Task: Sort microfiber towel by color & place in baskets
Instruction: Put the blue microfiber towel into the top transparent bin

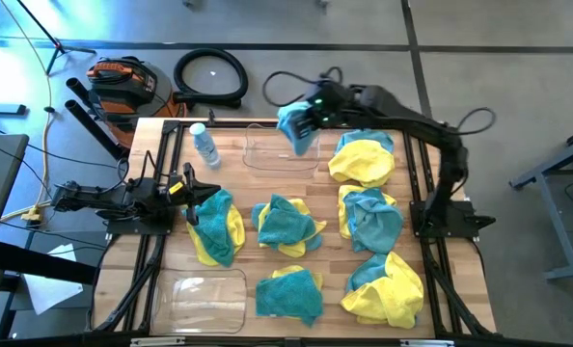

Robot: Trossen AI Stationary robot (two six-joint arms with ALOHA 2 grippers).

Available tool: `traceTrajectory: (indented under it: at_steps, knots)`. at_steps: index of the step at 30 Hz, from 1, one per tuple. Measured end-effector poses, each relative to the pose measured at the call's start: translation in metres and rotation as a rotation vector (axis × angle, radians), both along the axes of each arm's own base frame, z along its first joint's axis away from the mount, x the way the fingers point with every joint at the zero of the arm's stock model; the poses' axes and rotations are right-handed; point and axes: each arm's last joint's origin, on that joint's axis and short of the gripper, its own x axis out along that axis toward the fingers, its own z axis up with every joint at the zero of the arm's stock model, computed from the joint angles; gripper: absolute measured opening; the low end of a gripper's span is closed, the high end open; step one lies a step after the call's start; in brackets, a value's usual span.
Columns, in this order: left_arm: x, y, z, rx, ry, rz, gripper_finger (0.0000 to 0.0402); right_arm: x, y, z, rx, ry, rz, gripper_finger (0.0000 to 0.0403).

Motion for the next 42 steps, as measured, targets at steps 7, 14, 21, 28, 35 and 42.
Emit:
traceTrajectory:
  at_steps: [7, 14, 21, 28, 35, 42]
  knots:
    - [0.0, 0.0, 0.0, 0.0, 0.0, 0.0, 0.0, 0.047, -0.014, -0.048, 0.058, 0.101, 0.048, 0.0]
    - [0.0, 0.0, 0.0, 0.0, 0.0, 0.0, 0.0, 0.073, -0.029, -0.101, 0.103, 0.216, 0.041, 0.0]
    - [0.0, 0.0, 0.0, 0.0, 0.0, -0.001, 0.0, 0.094, -0.039, -0.149, 0.137, 0.289, 0.029, 0.0002]
    - [0.0, 0.0, 0.0, 0.0, 0.0, -0.001, 0.0, 0.108, -0.043, -0.198, 0.189, 0.363, 0.028, 0.002]
    - [0.0, 0.0, 0.0, 0.0, 0.0, 0.0, 0.0, 0.116, -0.046, -0.226, 0.211, 0.392, 0.007, 0.0038]
    - [0.0, 0.0, 0.0, 0.0, 0.0, 0.0, 0.0, 0.118, -0.047, -0.227, 0.199, 0.369, 0.013, 0.0088]
